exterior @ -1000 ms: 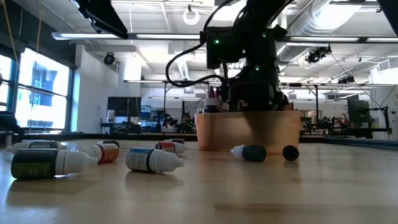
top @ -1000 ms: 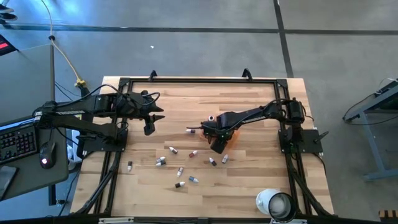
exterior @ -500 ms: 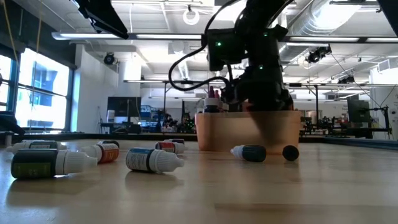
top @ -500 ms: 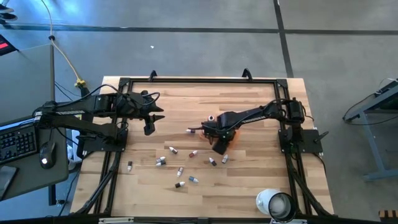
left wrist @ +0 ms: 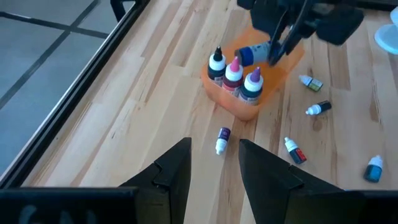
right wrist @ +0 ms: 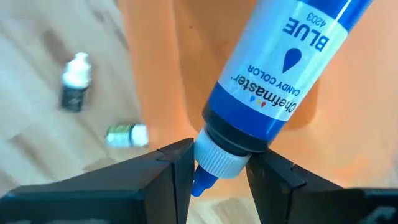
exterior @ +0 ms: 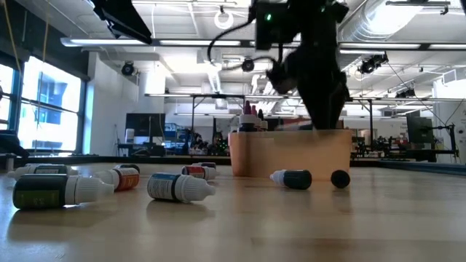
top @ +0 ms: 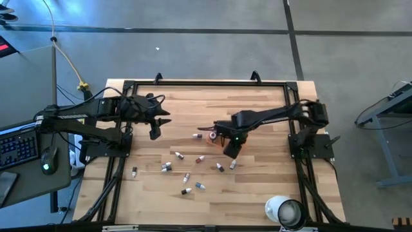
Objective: Pick & Place food coloring
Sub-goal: Adjust the big blue food coloring bottle
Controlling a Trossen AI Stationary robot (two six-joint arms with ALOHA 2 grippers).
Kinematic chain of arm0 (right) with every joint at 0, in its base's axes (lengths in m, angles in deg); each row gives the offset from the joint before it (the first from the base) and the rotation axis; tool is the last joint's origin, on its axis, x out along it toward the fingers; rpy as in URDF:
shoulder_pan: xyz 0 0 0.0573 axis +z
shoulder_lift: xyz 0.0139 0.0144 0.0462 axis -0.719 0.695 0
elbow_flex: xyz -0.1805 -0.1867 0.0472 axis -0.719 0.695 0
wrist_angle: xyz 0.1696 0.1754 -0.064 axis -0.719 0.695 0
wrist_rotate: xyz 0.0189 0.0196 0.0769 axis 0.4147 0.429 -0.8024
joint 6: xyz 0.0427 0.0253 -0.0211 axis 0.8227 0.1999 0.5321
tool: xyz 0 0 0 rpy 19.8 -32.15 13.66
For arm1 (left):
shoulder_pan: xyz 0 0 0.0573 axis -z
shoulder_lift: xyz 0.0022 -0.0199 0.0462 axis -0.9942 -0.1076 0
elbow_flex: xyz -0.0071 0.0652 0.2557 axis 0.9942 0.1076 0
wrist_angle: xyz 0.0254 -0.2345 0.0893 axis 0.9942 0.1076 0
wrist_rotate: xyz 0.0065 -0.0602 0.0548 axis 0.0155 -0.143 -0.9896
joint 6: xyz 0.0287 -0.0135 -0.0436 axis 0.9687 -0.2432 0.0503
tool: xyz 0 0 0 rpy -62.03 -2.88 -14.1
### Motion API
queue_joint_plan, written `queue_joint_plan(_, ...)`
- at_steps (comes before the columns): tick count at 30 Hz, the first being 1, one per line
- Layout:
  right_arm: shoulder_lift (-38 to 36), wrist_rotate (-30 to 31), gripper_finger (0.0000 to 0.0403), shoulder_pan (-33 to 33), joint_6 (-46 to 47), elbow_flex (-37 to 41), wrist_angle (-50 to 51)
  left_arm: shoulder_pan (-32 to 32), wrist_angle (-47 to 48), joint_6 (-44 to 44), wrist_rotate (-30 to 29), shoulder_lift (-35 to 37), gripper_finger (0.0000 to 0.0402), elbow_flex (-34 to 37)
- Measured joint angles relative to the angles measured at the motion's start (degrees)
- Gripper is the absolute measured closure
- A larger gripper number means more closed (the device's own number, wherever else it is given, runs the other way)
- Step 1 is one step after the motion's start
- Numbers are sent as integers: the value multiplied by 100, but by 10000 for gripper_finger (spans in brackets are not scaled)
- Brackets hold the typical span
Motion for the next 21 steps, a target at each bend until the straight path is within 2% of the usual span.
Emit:
queue_joint_plan(9,-679,31,280,-2,464,-2,-179,1,-60,0,-1,0,270,-2)
queue_joint_plan(21,-790,65,279,94,924,-4,-376,2,-60,1,-1,0,270,-2)
